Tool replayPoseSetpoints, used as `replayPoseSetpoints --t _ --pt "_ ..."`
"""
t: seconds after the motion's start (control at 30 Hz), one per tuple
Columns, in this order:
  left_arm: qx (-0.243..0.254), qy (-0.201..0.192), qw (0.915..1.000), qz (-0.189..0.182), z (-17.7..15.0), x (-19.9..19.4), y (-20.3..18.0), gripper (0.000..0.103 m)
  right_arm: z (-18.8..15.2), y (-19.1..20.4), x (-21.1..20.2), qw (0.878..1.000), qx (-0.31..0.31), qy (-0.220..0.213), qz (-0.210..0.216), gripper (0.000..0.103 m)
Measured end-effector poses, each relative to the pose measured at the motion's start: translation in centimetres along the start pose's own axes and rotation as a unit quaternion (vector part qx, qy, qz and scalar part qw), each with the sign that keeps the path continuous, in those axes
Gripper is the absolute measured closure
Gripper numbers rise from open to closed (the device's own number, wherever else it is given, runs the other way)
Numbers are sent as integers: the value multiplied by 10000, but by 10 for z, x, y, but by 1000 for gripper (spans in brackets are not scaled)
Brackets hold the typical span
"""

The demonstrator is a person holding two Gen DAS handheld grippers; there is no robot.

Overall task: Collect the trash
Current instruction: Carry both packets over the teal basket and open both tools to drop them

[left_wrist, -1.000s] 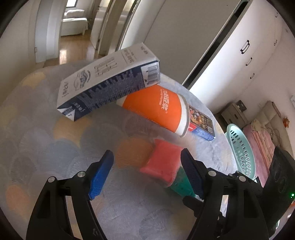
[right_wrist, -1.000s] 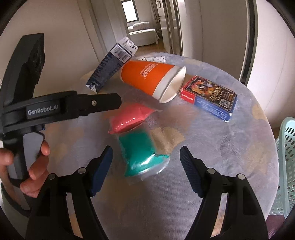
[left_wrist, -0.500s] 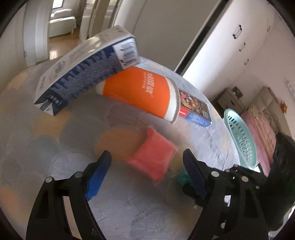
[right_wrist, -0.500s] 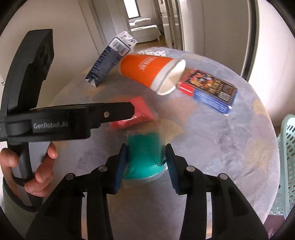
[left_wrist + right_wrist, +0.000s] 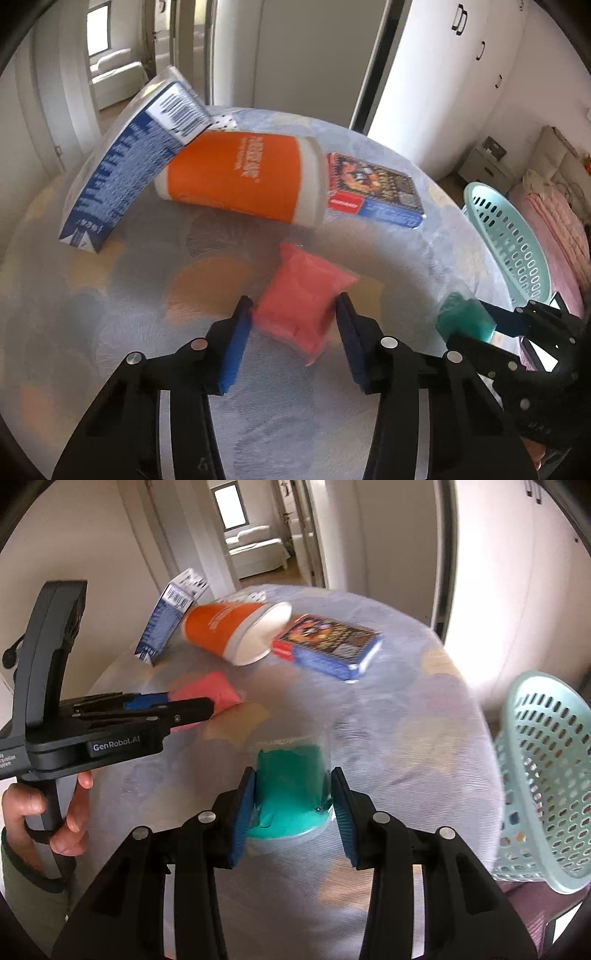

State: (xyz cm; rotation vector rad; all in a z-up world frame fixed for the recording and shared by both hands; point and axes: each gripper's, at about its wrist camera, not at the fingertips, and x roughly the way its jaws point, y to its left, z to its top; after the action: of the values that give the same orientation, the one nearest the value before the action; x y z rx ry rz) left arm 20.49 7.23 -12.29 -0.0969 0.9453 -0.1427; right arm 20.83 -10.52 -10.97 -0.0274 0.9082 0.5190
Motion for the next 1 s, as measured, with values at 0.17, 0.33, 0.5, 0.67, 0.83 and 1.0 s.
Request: replayPoseSetpoints --t 0.17,0.33,0.5,0.67,0.83,1.0 --pt "147 -119 9997 -159 7 -6 -23 61 1 -21 -19 9995 98 -195 -226 65" --pt "398 -350 9981 -302 18 -18 -53 61 2 -42 -38 9982 288 -379 -359 65" --pt "584 -576 9950 -564 33 -27 -86 61 4 -71 -57 9951 573 -576 -568 65" --pt "837 -732 9911 -738 42 -23 -122 61 1 -103 -75 9906 902 -751 -700 65" --pt "1043 -684 9876 -957 48 -12 -157 61 -1 -136 -93 9837 1258 -892 -926 65" --pt "1240 -654 9831 -1176 54 1 -193 61 -4 -173 -117 9724 1678 -1117 -1175 65"
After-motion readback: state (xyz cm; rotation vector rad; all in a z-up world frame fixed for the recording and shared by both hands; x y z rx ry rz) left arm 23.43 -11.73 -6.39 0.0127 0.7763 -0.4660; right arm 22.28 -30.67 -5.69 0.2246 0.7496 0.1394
